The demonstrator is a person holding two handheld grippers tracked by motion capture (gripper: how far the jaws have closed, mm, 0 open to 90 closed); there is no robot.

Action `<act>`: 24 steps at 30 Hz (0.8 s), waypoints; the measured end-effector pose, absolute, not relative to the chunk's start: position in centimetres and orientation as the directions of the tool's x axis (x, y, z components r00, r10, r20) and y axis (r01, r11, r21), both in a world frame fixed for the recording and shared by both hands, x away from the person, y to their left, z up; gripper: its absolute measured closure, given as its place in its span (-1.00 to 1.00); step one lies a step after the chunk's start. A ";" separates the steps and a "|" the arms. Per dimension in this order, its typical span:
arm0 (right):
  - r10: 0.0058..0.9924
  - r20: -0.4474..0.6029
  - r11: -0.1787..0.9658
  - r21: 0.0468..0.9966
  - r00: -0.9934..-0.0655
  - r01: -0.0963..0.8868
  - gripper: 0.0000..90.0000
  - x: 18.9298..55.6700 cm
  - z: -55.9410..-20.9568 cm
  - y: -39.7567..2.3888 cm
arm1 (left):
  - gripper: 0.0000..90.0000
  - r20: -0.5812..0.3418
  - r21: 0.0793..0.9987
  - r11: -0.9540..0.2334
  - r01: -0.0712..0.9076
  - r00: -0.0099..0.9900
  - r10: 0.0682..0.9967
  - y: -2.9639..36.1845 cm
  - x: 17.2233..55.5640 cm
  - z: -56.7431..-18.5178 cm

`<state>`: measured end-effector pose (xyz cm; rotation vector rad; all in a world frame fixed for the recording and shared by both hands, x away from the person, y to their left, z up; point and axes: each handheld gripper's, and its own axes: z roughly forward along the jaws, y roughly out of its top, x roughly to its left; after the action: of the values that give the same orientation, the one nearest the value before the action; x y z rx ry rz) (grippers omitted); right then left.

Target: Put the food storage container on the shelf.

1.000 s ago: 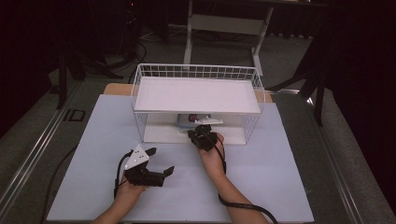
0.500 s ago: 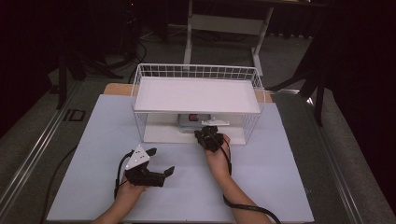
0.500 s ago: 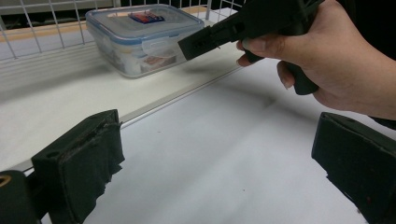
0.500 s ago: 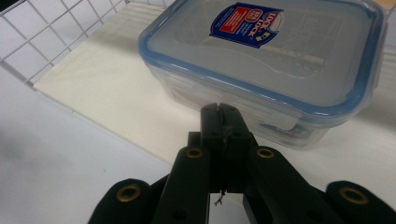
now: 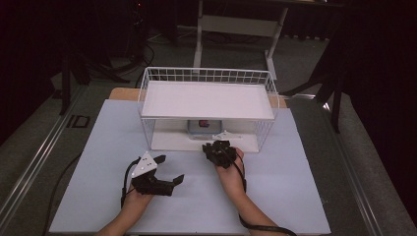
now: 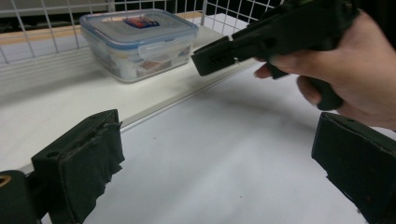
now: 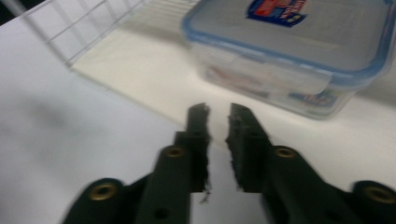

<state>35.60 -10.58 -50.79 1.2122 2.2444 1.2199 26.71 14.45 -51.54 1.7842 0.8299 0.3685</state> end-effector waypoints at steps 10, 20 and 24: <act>0.739 0.126 0.285 0.832 -0.662 0.475 -0.01 32.5 -49.2 -12.0 | -0.94 -0.145 0.929 -0.172 0.328 0.750 0.645 14.0 27.1 -49.8; 0.736 0.118 0.269 0.852 -0.666 0.448 -0.69 30.5 -48.9 -13.8 | -0.94 -0.131 0.921 -0.209 0.327 0.769 0.626 14.1 26.8 -49.1; 0.730 0.085 0.290 0.860 -0.678 0.420 -0.69 29.8 -48.5 -14.2 | -0.94 -0.131 0.922 -0.214 0.323 0.780 0.612 14.4 26.1 -48.9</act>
<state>29.81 -14.22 -48.45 1.0423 2.2400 1.3394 26.10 14.41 -48.90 1.8188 0.7208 0.3125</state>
